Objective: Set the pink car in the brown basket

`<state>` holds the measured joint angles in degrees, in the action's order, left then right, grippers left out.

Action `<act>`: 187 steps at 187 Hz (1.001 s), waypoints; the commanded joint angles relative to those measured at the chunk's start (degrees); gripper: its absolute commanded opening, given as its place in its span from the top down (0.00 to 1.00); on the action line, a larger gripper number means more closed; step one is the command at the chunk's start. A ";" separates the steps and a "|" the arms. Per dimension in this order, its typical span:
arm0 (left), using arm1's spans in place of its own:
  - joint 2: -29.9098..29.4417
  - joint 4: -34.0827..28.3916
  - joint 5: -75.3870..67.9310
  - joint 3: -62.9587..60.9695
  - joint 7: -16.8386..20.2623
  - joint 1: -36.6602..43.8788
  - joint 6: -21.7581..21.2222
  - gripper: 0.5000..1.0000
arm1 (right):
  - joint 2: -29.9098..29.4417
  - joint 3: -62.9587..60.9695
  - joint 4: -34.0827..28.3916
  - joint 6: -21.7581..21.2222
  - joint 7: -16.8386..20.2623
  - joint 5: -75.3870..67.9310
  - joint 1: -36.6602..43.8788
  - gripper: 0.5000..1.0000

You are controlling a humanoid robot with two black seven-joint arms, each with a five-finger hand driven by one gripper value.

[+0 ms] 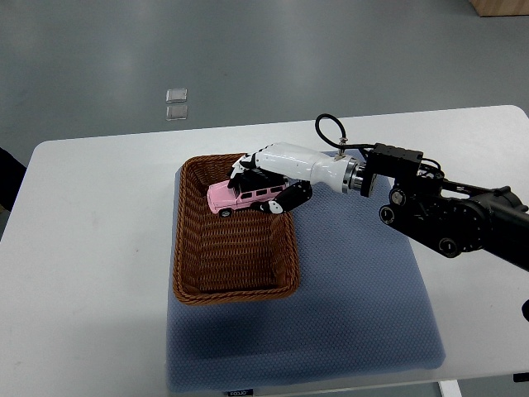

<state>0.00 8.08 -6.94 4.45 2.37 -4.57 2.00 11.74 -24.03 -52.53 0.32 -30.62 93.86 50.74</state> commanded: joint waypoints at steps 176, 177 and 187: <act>0.00 -0.09 0.00 0.12 0.00 0.00 -0.07 0.00 | 2.15 -28.01 1.37 3.01 10.23 -30.14 -14.09 0.17; 0.00 -0.17 0.00 0.12 0.00 0.00 -0.07 0.00 | 2.15 -28.27 1.37 3.19 10.31 -30.31 -14.35 0.17; 0.00 -0.09 0.00 0.12 0.00 0.00 -0.07 0.00 | 2.06 -29.59 1.37 3.46 10.40 -30.93 -15.50 0.17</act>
<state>0.00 7.91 -6.94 4.57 2.37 -4.57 1.94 13.92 -50.98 -51.16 2.80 -21.23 65.16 37.65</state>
